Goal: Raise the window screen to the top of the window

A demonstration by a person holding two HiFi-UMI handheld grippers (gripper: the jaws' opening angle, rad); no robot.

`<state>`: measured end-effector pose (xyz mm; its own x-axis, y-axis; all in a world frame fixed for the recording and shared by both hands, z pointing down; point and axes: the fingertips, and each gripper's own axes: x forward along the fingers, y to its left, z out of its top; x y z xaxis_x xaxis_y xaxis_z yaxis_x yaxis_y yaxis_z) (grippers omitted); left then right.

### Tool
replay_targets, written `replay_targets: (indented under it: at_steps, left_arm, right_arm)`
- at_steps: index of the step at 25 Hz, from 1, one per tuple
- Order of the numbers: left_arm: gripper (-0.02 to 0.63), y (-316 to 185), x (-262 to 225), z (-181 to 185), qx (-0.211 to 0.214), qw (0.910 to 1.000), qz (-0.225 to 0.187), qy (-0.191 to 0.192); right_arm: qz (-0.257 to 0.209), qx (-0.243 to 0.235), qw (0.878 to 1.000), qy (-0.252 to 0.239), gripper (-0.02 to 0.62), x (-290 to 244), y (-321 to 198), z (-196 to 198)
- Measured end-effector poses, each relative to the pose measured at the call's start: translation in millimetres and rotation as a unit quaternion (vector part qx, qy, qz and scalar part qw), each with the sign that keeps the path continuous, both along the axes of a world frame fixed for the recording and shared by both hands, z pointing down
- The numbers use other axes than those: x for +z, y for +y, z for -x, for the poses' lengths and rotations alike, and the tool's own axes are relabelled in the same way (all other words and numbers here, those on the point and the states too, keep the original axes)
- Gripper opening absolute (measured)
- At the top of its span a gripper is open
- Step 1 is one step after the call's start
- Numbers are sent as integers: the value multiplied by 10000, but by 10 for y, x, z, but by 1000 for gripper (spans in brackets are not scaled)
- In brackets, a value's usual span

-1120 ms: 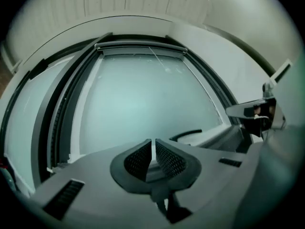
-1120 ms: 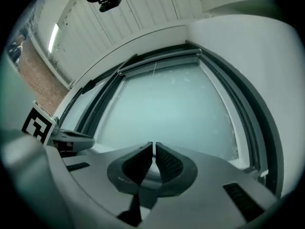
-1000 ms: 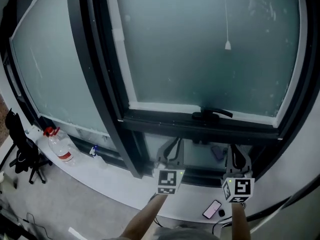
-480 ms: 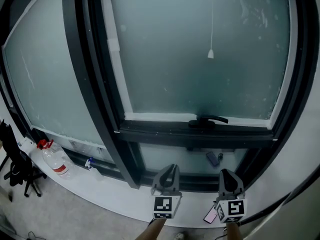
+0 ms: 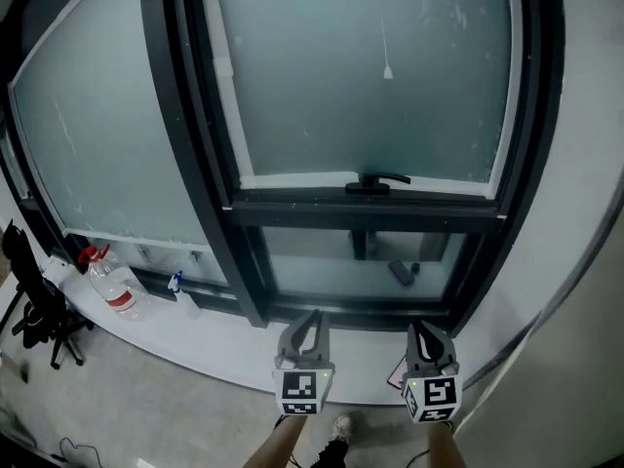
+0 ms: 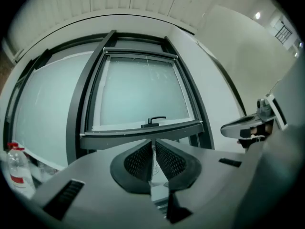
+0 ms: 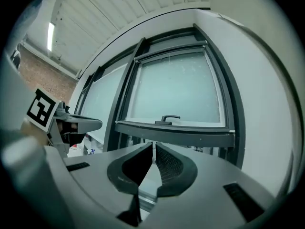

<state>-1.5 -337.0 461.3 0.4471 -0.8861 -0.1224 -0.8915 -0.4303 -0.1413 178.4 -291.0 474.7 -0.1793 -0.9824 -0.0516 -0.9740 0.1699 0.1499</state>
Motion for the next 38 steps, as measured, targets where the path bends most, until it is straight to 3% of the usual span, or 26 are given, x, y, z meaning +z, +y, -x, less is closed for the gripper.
replay_targets:
  at_steps: [7,11,16,24,29,32,38]
  left_arm:
    - [28,940,-193,246,-82,9998,-19,-171]
    - [28,1309,-310,302,45,9997,-101,-200]
    - [28,1772,-435,488,245,9990,-288,-254]
    - [28,2746,-485,1410,302,9991,-297,-86]
    - [28,3321,-410,1946,459,9987,-154,142]
    - [28,3618,-383,1997,592,9981,32,178]
    - [28,4070,-493,1809,645,9975,-90,270]
  right_arm:
    - [171,79,9998,-68,21,28,960,97]
    - [-6,289,9990,-329,21,-117,1306,134]
    - [-194,269,9989,-340,21,-231,1671,482]
    - [-296,292,9982,-439,21,-331,2513,1414]
    - [-293,616,9969,-383,21,-304,3208,1858]
    - [-337,727,9960,-398,21,-368,3601,1984]
    - [-371,752,9963,-176,21,-465,4097,1859]
